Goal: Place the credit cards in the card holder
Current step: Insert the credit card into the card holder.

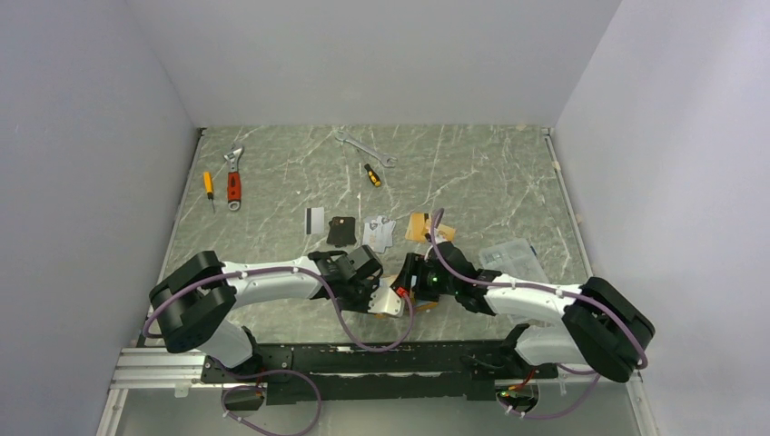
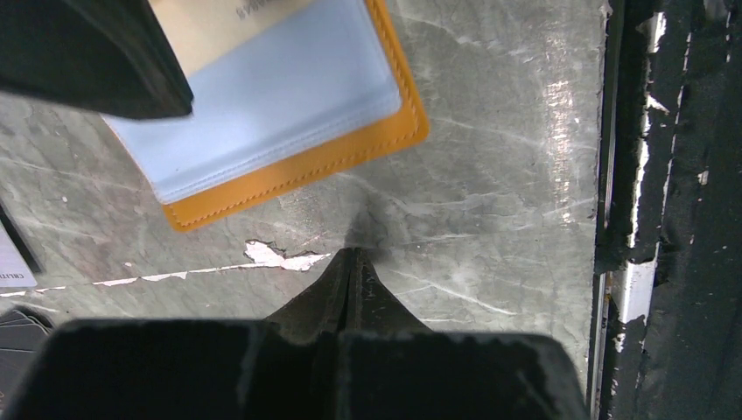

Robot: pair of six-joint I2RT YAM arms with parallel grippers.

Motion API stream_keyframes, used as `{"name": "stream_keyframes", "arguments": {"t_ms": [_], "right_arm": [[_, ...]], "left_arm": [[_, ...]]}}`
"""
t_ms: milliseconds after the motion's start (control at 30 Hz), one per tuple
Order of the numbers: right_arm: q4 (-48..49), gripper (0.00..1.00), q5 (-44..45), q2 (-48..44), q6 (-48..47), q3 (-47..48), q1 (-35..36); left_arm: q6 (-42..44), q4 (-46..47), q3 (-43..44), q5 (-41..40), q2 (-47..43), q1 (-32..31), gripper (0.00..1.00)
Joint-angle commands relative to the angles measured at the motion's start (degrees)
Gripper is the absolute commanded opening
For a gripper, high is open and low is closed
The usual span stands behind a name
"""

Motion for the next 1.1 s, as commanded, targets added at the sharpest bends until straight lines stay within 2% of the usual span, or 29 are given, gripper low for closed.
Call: {"name": "stream_keyframes", "arguments": {"t_ms": [0, 233, 533, 700, 800, 933, 1067], "right_arm": [[-8.26, 0.68, 5.62, -0.86, -1.8, 0.82, -0.07], [-7.57, 0.67, 6.96, 6.12, -1.22, 4.58, 3.88], [-18.3, 0.71, 16.11, 8.69, -1.36, 9.72, 9.42], [-21.1, 0.75, 18.19, 7.57, -1.22, 10.56, 10.26], [-22.99, 0.76, 20.49, 8.28, -1.35, 12.14, 11.12], [-26.78, 0.79, 23.03, 12.01, -1.25, 15.52, 12.96], [-30.55, 0.8, 24.71, 16.14, -1.75, 20.39, 15.49]], "left_arm": [[-1.19, 0.57, -1.7, 0.86, -0.24, -0.54, 0.0], [-2.1, 1.39, -1.6, 0.85, -2.04, -0.54, 0.0], [-3.33, -1.46, -1.28, 1.99, -7.37, 0.87, 0.0], [-4.1, -6.58, 0.35, 8.66, -14.09, 8.1, 0.0], [-2.59, -10.26, 2.07, 14.79, -17.56, 16.74, 0.0], [-0.9, -13.9, 4.38, 18.33, -19.93, 26.9, 0.0], [-0.46, -14.48, 4.6, 19.98, -22.47, 31.78, 0.0]]}}
